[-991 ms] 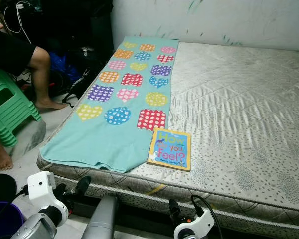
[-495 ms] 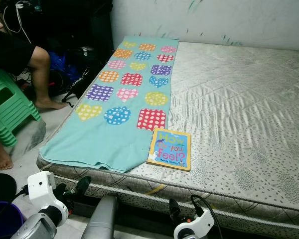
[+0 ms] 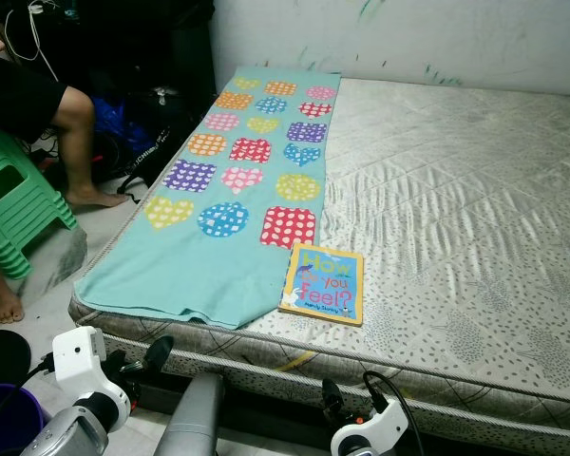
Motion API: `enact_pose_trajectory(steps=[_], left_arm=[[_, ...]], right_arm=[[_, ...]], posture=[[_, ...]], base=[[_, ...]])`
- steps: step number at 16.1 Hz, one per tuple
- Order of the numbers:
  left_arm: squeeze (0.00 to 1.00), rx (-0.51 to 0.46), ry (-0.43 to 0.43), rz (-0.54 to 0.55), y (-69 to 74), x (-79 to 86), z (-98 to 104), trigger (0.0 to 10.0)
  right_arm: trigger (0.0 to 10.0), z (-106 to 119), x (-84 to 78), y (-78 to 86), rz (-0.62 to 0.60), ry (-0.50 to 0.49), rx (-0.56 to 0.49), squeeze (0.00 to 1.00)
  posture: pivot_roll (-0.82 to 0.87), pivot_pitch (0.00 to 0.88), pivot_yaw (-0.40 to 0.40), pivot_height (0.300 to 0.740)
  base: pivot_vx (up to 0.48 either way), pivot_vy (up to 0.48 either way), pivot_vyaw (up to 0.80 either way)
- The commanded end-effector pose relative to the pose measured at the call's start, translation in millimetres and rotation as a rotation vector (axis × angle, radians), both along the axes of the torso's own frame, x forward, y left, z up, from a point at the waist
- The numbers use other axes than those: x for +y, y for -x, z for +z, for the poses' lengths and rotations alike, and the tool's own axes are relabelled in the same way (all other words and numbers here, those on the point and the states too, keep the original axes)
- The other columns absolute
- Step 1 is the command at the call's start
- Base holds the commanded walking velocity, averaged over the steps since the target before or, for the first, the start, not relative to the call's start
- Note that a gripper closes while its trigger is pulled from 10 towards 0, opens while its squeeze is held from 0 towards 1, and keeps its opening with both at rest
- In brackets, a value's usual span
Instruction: Clean up the room
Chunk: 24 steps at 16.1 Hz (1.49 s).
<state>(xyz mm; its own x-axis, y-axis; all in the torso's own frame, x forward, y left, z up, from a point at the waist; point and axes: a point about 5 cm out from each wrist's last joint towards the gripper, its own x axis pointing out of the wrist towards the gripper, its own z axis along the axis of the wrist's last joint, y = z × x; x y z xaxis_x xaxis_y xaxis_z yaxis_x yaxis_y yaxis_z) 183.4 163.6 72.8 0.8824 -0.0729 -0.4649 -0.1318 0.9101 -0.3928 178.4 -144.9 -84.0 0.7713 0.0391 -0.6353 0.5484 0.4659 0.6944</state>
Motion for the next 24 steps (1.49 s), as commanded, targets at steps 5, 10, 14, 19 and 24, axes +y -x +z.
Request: enact_pose_trajectory(steps=[5, 10, 14, 19, 24], left_arm=[[0.0, -0.275, -0.324, -0.009, -111.6, 10.1, 7, 10.0], [0.0, -0.329, -0.389, 0.004, -127.6, 12.4, 13, 10.0], [0.0, -0.405, -0.44, 0.03, -139.5, 19.2, 12, 10.0], [0.0, -0.463, -0.428, 0.018, -145.8, 17.0, 15, 10.0], [0.0, -0.457, -0.412, 0.004, -146.5, 11.6, 9, 10.0]], right_arm=[[10.0, 204, 66.3, -179.0, 0.382, 0.456, -0.912, 0.0], [10.0, 201, 64.2, -178.3, 0.439, 0.564, -0.898, 0.0], [10.0, 203, 61.2, -178.1, 0.445, 0.594, -0.906, 0.0], [10.0, 208, 60.2, -180.4, 0.444, 0.619, -0.92, 0.0], [10.0, 219, 62.5, -186.0, 0.426, 0.642, -0.935, 0.0]], posture=[[-0.06, 0.0, 0.071, 0.601], [-0.05, 0.0, 0.069, 0.601], [-0.05, 0.0, 0.07, 0.601], [-0.05, 0.0, 0.076, 0.601], [-0.05, 0.0, 0.08, 0.621]], base=[[0.0, 0.0, 0.0], [0.0, 0.0, 0.0], [0.0, 0.0, 0.0], [0.0, 0.0, 0.0], [0.0, 0.0, 0.0]])
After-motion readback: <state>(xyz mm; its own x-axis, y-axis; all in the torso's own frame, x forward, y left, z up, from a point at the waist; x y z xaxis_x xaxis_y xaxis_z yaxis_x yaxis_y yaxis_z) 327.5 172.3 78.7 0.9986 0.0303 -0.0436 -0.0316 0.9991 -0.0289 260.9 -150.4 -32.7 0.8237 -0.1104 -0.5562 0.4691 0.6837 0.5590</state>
